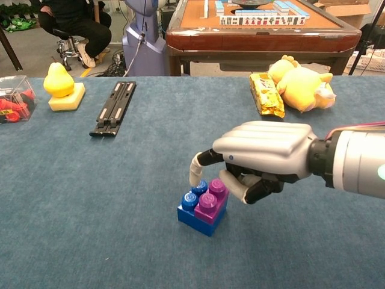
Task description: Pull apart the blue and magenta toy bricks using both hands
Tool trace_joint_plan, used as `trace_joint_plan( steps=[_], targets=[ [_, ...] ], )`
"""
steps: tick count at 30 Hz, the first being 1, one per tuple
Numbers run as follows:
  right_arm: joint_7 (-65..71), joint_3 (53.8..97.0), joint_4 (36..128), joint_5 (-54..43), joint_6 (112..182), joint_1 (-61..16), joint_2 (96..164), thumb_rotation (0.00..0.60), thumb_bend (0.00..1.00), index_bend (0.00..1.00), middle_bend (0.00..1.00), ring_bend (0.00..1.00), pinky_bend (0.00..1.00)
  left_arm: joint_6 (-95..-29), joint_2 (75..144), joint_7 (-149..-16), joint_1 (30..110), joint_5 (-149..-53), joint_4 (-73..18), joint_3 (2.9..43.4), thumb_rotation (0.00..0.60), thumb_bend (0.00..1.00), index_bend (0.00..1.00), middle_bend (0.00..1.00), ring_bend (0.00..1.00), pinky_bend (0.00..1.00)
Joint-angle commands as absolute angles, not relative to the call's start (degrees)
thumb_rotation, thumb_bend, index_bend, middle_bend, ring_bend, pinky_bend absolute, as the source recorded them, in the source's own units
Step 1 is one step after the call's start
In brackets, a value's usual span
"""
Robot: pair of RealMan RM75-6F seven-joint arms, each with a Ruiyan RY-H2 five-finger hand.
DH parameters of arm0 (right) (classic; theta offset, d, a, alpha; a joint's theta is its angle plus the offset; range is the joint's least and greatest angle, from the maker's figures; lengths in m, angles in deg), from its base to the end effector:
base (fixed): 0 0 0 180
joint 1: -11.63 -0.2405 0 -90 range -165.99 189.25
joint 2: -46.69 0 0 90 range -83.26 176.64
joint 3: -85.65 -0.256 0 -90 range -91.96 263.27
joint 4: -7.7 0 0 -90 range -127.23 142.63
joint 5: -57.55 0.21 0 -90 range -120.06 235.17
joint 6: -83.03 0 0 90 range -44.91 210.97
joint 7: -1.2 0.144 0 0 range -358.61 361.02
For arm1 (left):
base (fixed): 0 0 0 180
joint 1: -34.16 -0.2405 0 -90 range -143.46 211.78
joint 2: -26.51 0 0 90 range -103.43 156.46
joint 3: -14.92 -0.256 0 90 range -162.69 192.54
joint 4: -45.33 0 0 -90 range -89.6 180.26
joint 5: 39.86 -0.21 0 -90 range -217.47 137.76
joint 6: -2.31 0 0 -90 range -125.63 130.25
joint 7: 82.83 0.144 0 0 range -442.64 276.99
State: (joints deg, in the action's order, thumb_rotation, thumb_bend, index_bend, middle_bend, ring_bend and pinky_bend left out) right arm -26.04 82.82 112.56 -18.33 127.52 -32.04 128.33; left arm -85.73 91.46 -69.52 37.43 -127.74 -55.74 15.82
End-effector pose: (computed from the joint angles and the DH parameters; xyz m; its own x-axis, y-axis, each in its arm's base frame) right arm -0.0967 -0.2485 -0.0306 0.6386 -0.3477 0.6865 -0.6362 -0.7404 0.2169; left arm -0.2792 0.1633 0.1437 0.4580 0.0000 0.8890 0.8887 -0.0220 -0.4579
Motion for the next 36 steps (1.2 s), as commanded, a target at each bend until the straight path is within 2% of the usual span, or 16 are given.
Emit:
trace_joint_plan(
  steps=[1,24,36],
  targets=[
    [-25.8,83.0,112.3,-18.3,127.4,-32.4,128.8,0.6,1.0,0.32,0.98,1.0,1.0,-85.7,91.5,-69.6,37.4,-127.7,-55.7,15.8,0.6,0.14,0.28,0.58,0.55,0.73],
    [-24.5,86.1,111.9,-18.3,128.8,-32.3,128.8,0.6,1.0,0.32,0.98,1.0,1.0,-86.1,91.4,-69.8,36.8,-127.7,-55.8,15.9,0.6,0.14,0.28,0.58,0.55,0.73],
    [-24.6,89.4,114.5,-19.7,131.7,-29.7,125.7,0.6,1.0,0.32,0.98,1.0,1.0,-86.2,91.6,-69.8,36.7,-127.8,-55.8,15.9,0.6,0.14,0.28,0.58,0.55,0.73]
  ],
)
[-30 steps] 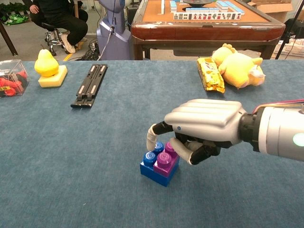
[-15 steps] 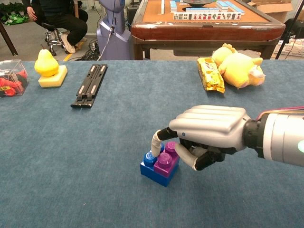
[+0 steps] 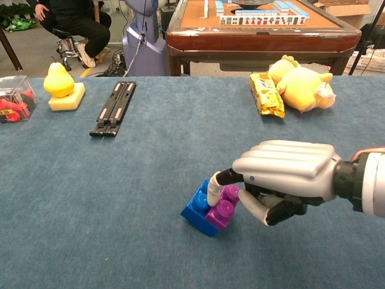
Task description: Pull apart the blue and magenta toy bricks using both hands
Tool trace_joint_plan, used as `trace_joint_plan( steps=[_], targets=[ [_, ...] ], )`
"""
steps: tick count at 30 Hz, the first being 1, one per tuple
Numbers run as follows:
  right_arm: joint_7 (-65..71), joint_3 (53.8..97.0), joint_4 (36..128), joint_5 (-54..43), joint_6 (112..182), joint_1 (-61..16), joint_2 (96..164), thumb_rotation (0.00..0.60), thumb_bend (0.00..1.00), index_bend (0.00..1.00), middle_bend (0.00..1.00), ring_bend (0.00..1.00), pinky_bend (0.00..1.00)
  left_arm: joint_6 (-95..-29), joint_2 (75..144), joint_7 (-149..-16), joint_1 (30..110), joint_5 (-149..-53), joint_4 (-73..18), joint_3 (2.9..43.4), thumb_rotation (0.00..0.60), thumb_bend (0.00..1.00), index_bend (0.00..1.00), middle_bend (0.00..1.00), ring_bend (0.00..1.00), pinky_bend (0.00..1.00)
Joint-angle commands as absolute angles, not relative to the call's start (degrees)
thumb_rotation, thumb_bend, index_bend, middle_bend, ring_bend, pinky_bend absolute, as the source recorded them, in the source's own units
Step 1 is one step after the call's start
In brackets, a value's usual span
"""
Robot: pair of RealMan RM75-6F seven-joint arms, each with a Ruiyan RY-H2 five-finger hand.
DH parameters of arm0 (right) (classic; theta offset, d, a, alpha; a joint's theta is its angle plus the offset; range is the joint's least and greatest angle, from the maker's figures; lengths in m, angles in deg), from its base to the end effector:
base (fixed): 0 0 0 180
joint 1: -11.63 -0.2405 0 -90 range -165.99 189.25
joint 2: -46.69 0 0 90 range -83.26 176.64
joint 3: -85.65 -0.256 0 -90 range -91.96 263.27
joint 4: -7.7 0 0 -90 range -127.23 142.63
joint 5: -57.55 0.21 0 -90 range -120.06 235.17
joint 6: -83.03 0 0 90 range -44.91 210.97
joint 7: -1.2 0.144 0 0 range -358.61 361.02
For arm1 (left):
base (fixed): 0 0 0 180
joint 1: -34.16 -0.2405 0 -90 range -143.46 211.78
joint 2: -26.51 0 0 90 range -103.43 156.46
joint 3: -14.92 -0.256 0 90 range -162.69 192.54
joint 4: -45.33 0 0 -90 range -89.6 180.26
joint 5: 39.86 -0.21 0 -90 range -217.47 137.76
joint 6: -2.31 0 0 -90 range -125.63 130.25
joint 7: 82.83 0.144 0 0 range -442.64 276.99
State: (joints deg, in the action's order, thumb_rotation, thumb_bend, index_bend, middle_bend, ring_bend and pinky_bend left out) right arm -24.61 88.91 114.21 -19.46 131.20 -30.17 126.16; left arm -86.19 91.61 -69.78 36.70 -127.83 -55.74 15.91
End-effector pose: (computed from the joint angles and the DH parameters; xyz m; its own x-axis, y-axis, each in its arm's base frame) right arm -0.1243 -0.2282 -0.0250 0.6389 -0.3987 0.6579 -0.6693 -0.7097 0.2199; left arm -0.2804 0.1601 0.1442 0.4515 -0.0038 0.8923 0.8922 -0.0104 -0.4515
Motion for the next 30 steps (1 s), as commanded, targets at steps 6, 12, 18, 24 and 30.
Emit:
trace_joint_plan(
  steps=[6,12,18,24,30],
  targets=[
    [-24.2,91.1,114.9,-19.9,133.3,-27.7,124.3,0.6,1.0,0.31,0.98,1.0,1.0,-86.1,91.7,-69.6,36.7,-127.9,-55.9,15.9,0.6,0.14,0.28,0.58,0.55,0.73],
    [-21.4,92.5,114.9,-22.3,136.4,-24.9,123.2,0.6,1.0,0.32,0.98,1.0,1.0,-85.9,92.0,-69.4,36.7,-128.0,-55.8,15.8,0.6,0.14,0.28,0.58,0.55,0.73],
    [-17.1,94.1,115.0,-27.3,141.1,-21.5,121.7,0.6,1.0,0.32,0.96,1.0,1.0,-85.9,92.1,-69.3,36.7,-128.0,-55.9,15.8,0.6,0.14,0.28,0.58,0.55,0.73],
    [-13.3,95.0,113.8,-32.3,146.9,-17.8,121.6,0.6,0.83,0.31,0.89,0.94,1.0,-85.9,92.2,-69.1,36.7,-128.2,-56.1,15.9,0.6,0.14,0.28,0.58,0.55,0.73],
    [-11.3,94.9,110.7,-34.5,152.0,-14.0,124.1,0.6,0.45,0.31,0.61,0.72,0.85,-85.9,92.3,-68.9,36.8,-128.2,-56.4,15.9,0.6,0.14,0.28,0.58,0.55,0.73]
  ],
)
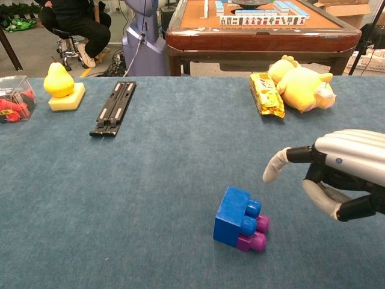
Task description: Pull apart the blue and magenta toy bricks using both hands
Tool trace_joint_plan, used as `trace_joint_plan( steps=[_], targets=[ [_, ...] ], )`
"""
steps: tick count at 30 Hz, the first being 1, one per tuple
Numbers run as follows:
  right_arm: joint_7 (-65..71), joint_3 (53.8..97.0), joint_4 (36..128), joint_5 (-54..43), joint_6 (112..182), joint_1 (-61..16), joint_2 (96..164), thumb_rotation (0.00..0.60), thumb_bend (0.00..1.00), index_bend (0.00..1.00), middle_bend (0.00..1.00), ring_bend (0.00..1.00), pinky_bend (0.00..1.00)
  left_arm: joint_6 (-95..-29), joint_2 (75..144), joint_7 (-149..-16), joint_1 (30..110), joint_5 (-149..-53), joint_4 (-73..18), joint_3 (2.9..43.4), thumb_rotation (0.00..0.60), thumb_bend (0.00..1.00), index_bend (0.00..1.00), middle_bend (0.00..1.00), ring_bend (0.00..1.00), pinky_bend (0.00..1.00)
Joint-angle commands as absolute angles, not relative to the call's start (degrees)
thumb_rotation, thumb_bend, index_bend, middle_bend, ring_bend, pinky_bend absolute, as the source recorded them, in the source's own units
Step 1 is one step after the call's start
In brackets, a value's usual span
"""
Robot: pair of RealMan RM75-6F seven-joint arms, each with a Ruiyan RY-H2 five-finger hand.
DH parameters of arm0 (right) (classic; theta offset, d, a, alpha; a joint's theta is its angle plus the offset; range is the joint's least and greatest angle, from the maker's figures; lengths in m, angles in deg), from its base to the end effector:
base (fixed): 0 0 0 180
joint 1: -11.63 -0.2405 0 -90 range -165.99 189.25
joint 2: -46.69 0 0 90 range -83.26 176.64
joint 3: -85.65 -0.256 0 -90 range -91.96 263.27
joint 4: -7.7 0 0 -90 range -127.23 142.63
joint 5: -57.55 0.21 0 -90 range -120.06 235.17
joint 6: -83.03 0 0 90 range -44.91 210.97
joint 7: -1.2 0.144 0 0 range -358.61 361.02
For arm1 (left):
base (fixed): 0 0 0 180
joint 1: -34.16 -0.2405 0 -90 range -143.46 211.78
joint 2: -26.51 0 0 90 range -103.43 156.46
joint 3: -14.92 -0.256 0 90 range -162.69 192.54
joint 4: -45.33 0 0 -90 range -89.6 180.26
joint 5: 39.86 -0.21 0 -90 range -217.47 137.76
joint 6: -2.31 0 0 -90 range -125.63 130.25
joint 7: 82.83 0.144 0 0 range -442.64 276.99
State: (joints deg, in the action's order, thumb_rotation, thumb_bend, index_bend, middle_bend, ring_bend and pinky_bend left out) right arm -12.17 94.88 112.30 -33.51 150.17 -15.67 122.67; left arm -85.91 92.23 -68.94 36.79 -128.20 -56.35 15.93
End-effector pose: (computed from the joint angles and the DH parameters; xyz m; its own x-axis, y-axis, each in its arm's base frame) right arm -0.1788 -0.1933 0.0192 0.4255 -0.3628 0.8291 -0.8224 -0.5373 0.1869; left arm -0.2761 0.1604 0.1397 0.4456 -0.0010 0.8952 0.8950 -0.0197 -0.4455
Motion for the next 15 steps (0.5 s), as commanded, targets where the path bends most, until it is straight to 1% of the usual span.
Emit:
trace_joint_plan(
  steps=[1,3,4,5,6,7,8,9,11,13,15],
  targets=[
    [-11.3,94.9,110.1,-34.5,152.5,-13.3,124.7,0.6,0.38,0.31,0.54,0.65,0.8,-85.9,92.3,-68.9,36.8,-128.2,-56.4,15.9,0.6,0.14,0.28,0.58,0.55,0.73],
    [-11.3,94.9,109.3,-34.4,153.0,-12.4,125.8,0.6,0.26,0.31,0.4,0.53,0.71,-85.8,92.3,-68.8,36.8,-128.2,-56.4,15.9,0.6,0.14,0.28,0.58,0.55,0.73],
    [-11.2,94.9,109.0,-34.3,152.9,-12.1,126.3,0.6,0.18,0.29,0.33,0.45,0.65,-85.8,92.3,-68.8,36.8,-128.2,-56.4,15.9,0.6,0.14,0.28,0.58,0.55,0.73],
    [-11.3,94.9,108.6,-34.0,152.8,-11.7,126.8,0.6,0.14,0.27,0.29,0.4,0.61,-85.7,92.4,-68.8,36.8,-128.2,-56.4,15.9,0.6,0.14,0.28,0.58,0.55,0.73],
    [-11.1,94.9,108.4,-33.9,152.7,-11.5,127.3,0.6,0.07,0.23,0.21,0.32,0.54,-85.7,92.4,-68.8,36.9,-128.2,-56.4,15.9,0.6,0.14,0.28,0.58,0.55,0.73],
    [-10.8,94.9,108.2,-33.8,152.6,-11.2,127.7,0.6,0.03,0.2,0.15,0.25,0.46,-85.6,92.4,-68.8,36.9,-128.2,-56.4,15.9,0.6,0.14,0.28,0.58,0.55,0.73],
    [-10.3,94.8,107.9,-33.7,152.6,-10.9,128.2,0.6,0.01,0.18,0.12,0.21,0.42,-85.6,92.5,-68.7,36.9,-128.2,-56.4,15.9,0.6,0.14,0.28,0.58,0.55,0.73],
    [-9.9,94.8,107.8,-33.8,152.7,-10.7,128.6,0.6,0.0,0.13,0.06,0.14,0.33,-85.6,92.5,-68.6,36.9,-128.2,-56.4,15.9,0.6,0.14,0.28,0.58,0.55,0.73],
    [-9.2,94.6,107.1,-34.0,153.3,-10.1,129.6,0.6,0.0,0.07,0.01,0.05,0.22,-85.5,92.5,-68.6,36.9,-128.2,-56.4,15.9,0.6,0.14,0.28,0.58,0.55,0.73],
    [-8.7,94.3,106.2,-34.6,154.1,-9.5,130.7,0.6,0.0,0.02,0.0,0.0,0.15,-85.6,92.5,-68.6,36.9,-128.2,-56.4,15.9,0.6,0.14,0.28,0.58,0.55,0.73],
    [-8.3,94.0,105.1,-35.3,155.0,-8.9,132.1,0.6,0.0,0.0,0.0,0.0,0.1,-85.6,92.6,-68.6,36.9,-128.1,-56.4,15.9,0.6,0.14,0.28,0.58,0.55,0.73]
  ],
)
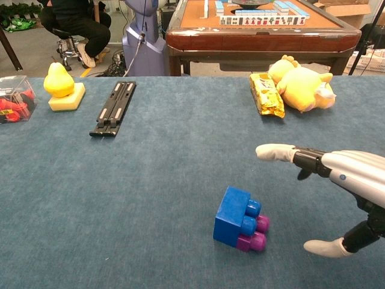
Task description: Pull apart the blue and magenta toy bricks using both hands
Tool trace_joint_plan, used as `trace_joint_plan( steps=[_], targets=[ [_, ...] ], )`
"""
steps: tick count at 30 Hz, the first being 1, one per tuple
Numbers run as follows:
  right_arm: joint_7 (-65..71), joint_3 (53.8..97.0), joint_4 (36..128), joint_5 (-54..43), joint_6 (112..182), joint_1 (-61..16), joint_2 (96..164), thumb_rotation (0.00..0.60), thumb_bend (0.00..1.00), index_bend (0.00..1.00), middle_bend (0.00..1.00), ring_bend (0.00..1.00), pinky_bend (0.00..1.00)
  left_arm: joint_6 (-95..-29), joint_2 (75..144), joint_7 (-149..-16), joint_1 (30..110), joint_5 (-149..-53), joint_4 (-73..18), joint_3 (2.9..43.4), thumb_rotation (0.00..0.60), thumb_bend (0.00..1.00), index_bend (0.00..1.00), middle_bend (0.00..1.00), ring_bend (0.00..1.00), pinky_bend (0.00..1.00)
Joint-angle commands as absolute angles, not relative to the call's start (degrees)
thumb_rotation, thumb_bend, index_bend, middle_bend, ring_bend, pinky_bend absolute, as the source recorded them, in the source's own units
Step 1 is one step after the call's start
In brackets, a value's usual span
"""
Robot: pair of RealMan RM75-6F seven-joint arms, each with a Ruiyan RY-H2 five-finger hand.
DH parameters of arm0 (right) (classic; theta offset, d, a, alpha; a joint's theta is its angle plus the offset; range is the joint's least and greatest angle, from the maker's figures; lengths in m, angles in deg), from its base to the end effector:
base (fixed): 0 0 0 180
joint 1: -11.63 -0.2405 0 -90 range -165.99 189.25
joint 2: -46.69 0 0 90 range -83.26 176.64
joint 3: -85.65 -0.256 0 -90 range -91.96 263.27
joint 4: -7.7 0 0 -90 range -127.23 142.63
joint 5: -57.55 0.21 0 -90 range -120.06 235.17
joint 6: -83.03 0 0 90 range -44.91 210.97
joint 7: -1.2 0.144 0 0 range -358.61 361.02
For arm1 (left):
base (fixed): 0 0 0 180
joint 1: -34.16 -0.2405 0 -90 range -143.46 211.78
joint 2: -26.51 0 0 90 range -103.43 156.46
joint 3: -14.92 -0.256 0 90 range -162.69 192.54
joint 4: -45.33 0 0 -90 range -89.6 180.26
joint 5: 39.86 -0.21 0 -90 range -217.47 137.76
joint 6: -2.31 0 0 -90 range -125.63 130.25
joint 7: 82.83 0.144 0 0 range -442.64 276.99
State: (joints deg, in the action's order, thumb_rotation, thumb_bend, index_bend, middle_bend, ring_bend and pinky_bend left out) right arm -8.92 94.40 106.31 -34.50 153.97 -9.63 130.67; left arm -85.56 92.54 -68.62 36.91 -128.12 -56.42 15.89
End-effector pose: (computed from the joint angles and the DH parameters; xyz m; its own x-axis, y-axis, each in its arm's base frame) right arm -0.1889 -0.1764 -0.0068 0.2944 -0.3742 0.8794 -0.8883 -0.4466 0.1073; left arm -0.2754 0.1608 0.1372 0.4448 0.0052 0.8956 0.8955 -0.0220 -0.4446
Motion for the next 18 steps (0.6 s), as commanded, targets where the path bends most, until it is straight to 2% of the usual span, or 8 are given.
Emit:
trace_joint_plan(
  steps=[1,7,18],
  targets=[
    [-7.9,93.8,104.6,-35.6,155.2,-8.7,132.7,0.6,0.0,0.0,0.0,0.0,0.07,-85.6,92.6,-68.7,36.9,-128.1,-56.4,15.9,0.6,0.14,0.28,0.58,0.55,0.73],
    [-6.5,92.3,100.8,-37.4,155.6,-8.6,137.2,0.6,0.0,0.0,0.0,0.0,0.01,-85.4,92.7,-68.7,36.9,-128.1,-56.3,15.9,0.6,0.14,0.28,0.58,0.55,0.73],
    [-7.0,90.6,97.5,-37.2,152.1,-10.3,141.7,0.6,0.0,0.0,0.0,0.0,0.0,-85.5,92.7,-69.0,36.7,-128.0,-56.1,15.7,0.6,0.14,0.28,0.58,0.55,0.73]
  ],
)
